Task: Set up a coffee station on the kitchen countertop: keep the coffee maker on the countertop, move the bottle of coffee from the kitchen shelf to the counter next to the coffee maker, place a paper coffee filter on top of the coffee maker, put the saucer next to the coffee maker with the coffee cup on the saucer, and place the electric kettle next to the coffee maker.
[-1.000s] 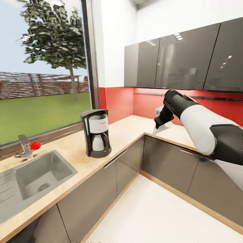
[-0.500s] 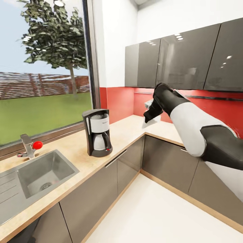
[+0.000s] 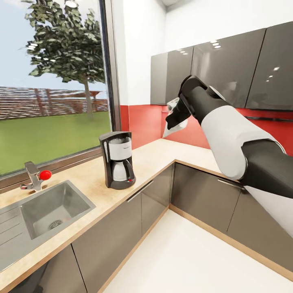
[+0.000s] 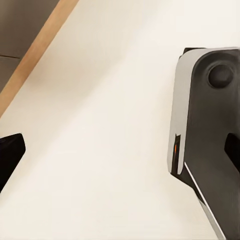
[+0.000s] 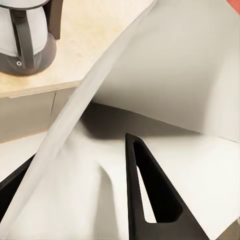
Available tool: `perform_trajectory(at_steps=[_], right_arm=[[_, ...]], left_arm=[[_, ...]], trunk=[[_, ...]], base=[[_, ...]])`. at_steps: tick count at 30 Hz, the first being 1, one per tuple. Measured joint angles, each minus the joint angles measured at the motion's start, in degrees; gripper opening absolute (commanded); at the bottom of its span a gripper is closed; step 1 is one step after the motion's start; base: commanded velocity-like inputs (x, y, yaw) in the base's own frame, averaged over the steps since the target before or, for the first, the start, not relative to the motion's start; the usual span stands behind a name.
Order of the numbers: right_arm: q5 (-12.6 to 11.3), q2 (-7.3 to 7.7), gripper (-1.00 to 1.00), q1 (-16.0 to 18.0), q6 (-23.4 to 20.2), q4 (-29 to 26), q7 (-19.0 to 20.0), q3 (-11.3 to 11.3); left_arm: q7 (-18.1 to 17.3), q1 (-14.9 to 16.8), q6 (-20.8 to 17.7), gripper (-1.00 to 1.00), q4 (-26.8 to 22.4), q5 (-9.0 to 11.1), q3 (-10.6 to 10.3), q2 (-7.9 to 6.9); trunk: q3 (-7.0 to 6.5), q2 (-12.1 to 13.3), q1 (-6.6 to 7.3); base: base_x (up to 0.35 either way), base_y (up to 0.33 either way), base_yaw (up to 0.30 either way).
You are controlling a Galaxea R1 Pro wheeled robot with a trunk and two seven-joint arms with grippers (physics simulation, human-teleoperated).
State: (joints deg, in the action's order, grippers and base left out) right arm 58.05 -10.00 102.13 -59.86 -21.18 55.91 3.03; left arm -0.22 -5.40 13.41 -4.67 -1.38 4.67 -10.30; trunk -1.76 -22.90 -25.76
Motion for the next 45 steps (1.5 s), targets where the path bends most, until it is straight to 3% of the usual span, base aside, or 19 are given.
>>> perform_trajectory(at_steps=[10, 33, 45], right_arm=[[0.03, 0.0, -1.0, 0.04, 0.01, 0.31, -0.08, 0.05], [0.22, 0.0, -1.0, 0.03, 0.0, 0.39, -0.08, 0.14], [0.26, 0.0, -1.0, 0.06, 0.02, 0.38, -0.07, 0.13]], left_arm=[[-0.02, 0.0, -0.12, 1.0, 0.09, 0.03, -0.3, -0.14], [0.16, -0.44, -0.82, 1.0, 0.27, 0.11, 0.08, 0.08], [0.16, -0.42, -0.77, 1.0, 0.27, 0.11, 0.11, 0.09]], trunk=[[0.12, 0.0, 0.01], [1.46, -0.01, 0.03], [1.43, 0.0, 0.0]], base=[[0.025, 0.0, 0.035], [0.314, 0.0, 0.129], [0.038, 0.0, 0.233]])
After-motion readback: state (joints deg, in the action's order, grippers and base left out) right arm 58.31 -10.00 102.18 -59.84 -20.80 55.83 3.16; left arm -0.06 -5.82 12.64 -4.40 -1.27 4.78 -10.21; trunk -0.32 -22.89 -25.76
